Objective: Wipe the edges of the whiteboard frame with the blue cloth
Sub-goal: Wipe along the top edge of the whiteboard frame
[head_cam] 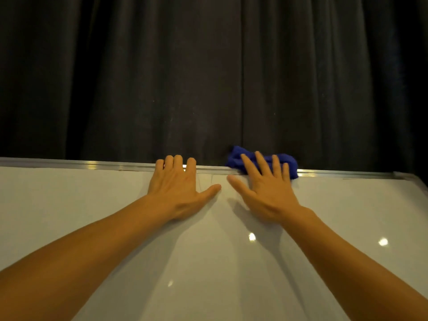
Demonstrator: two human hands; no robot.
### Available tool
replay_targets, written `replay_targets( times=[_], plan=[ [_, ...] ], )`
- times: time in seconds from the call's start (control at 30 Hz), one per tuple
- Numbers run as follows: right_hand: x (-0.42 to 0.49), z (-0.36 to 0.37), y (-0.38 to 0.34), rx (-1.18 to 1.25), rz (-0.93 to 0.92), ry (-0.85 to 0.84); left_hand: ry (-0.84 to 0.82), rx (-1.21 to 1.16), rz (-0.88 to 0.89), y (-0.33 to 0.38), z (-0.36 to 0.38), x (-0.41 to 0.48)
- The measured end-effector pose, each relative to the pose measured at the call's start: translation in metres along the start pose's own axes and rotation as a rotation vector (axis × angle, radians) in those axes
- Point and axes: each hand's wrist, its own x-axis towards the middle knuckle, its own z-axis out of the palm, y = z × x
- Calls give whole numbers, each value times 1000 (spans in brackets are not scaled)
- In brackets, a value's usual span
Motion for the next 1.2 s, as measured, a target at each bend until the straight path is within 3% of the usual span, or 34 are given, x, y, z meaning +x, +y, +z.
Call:
replay_targets(
  times=[0.13,0.3,0.43,0.5,0.7,0.9,0.97,1.03,1.1,1.2],
  plan=[
    [-10,8,-22,-10,-225,33,55,24,-15,2,-2,-2],
    [-21,-20,34,-40,41,14,5,-14,-48,4,-4,-5],
    [-23,-7,-10,46,-119,-53,-36,-22,5,48,-6,-7],
    [-23,-9,3,43,-161,-46,-18,-19,30,65,-5,-9],
    [-32,-41,92,10,180,-93,-81,-51,-23,71,12,-13],
    [-33,-29,89,16,-127,-68,-102,-38,-98,114,13,-2],
    [-34,-45,129,-54,-53,-53,-96,-48,-100,115,14,0],
    [-39,-58,171,-48,133,-50,-79,-54,-93,122,16,-1],
    [-39,-57,179,-39,207,-44,-72,-57,-100,136,17,0],
    [-35,-35,148,5,-27,-43,-102,-41,-121,172,13,8]
  ],
)
